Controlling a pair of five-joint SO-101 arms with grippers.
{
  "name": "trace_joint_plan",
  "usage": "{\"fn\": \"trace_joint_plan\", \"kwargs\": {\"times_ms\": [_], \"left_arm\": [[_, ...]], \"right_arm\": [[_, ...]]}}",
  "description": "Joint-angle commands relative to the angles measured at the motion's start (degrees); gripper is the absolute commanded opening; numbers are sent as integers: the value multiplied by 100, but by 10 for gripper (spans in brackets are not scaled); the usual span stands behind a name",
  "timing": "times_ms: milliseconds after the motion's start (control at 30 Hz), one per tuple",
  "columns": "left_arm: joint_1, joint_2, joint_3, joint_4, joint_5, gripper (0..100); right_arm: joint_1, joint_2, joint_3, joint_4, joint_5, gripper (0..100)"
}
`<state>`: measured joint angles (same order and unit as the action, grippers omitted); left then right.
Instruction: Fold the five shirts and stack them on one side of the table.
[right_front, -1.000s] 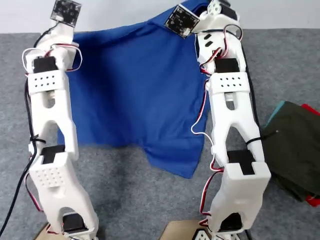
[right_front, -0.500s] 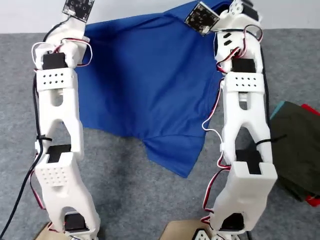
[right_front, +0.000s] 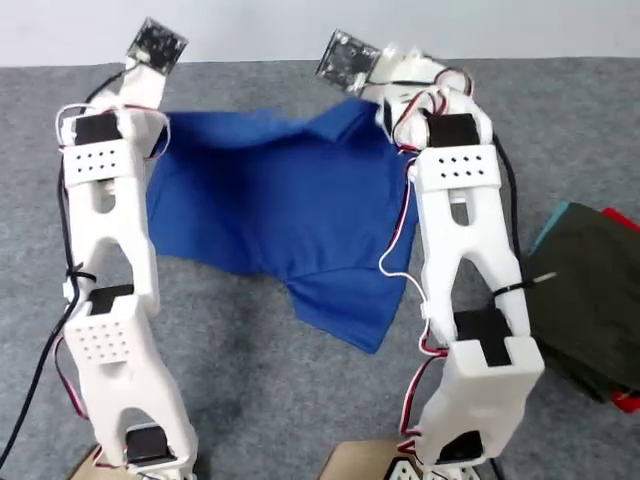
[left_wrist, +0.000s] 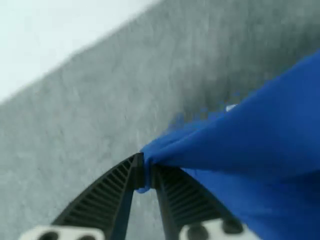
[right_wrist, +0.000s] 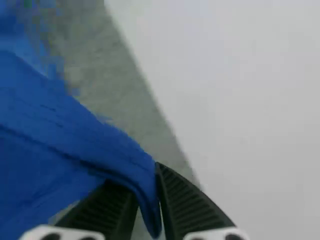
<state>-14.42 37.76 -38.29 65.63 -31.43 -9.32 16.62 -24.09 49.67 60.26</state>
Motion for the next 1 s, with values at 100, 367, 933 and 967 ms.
{"fn": "trace_joint_plan", "kwargs": {"times_ms": [100, 367, 933, 967], "left_arm": [[-220, 264, -286, 571, -800, 5], [-237, 554, -286, 958, -1653, 6], [-457, 791, -295, 1407, -2004, 148], [-484, 782, -347, 1468, -2004, 154]], "right_arm": [[-75, -743, -422, 1789, -132, 11], [-435, -1279, -422, 3767, -404, 11], [-954, -1534, 264, 5305, -1134, 12], [-971, -1534, 264, 5314, -1248, 13]]}}
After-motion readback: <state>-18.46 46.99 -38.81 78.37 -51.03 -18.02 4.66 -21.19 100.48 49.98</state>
